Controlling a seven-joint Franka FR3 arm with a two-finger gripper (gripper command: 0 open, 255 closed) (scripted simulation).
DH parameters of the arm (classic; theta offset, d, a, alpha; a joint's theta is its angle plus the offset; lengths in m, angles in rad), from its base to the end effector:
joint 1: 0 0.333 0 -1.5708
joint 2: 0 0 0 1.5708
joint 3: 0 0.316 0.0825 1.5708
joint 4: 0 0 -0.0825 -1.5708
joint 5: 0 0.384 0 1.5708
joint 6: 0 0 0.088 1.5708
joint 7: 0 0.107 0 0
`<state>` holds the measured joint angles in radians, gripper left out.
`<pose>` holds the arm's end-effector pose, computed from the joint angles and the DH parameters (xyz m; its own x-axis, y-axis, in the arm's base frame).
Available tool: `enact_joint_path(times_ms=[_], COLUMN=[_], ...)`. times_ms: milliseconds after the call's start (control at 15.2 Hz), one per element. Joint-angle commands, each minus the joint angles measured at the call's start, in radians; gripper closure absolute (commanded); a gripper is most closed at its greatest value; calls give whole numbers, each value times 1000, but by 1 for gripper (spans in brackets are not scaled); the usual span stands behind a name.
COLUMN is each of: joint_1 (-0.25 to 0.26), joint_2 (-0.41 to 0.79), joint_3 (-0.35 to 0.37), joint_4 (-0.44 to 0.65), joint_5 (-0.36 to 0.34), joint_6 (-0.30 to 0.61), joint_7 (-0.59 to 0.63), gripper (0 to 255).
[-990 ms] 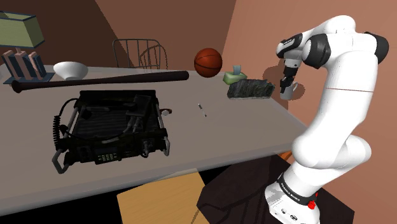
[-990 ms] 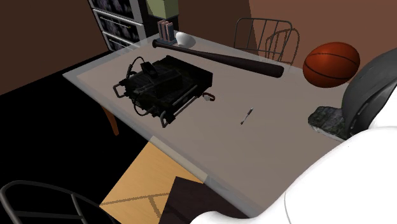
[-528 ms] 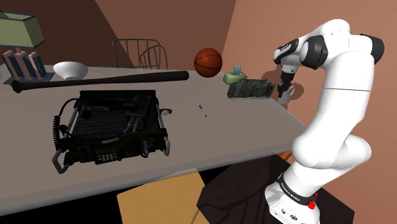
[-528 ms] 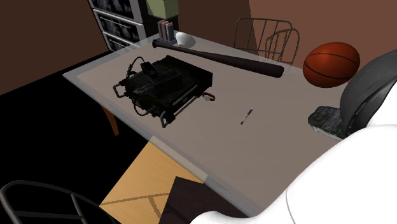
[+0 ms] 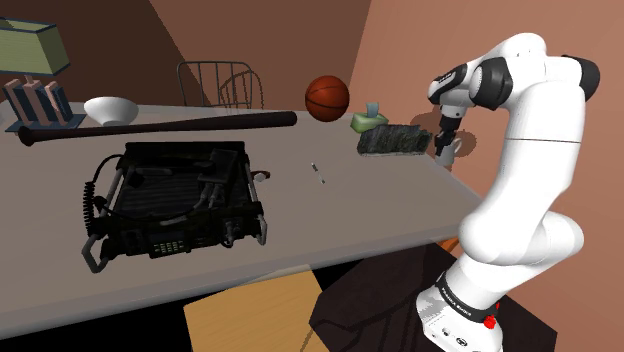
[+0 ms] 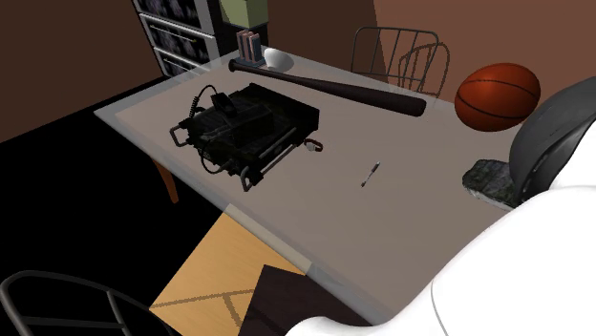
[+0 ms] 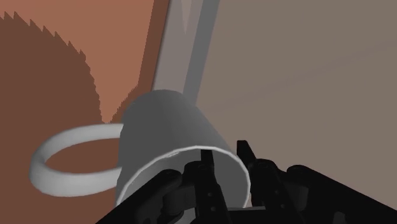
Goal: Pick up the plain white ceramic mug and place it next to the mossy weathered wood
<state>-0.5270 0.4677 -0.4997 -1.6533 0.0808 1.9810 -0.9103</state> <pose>0.3758 -0.5405 0.3608 0.9794 -0.1156 -0.1654 -0.1129 -0.9933 0.0253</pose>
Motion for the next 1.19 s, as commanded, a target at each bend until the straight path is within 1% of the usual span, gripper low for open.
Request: enact_joint_path(times_ms=[0, 330, 594, 1122], joint_1=[-2, -2, 4, 3], joint_2=[2, 2, -24, -24], joint_3=[-2, -1, -7, -7], joint_4=[-1, -2, 91, 91], joint_5=[0, -1, -14, -14], joint_6=[0, 1, -116, -116], joint_7=[0, 0, 9, 9], gripper=[0, 0, 0, 0])
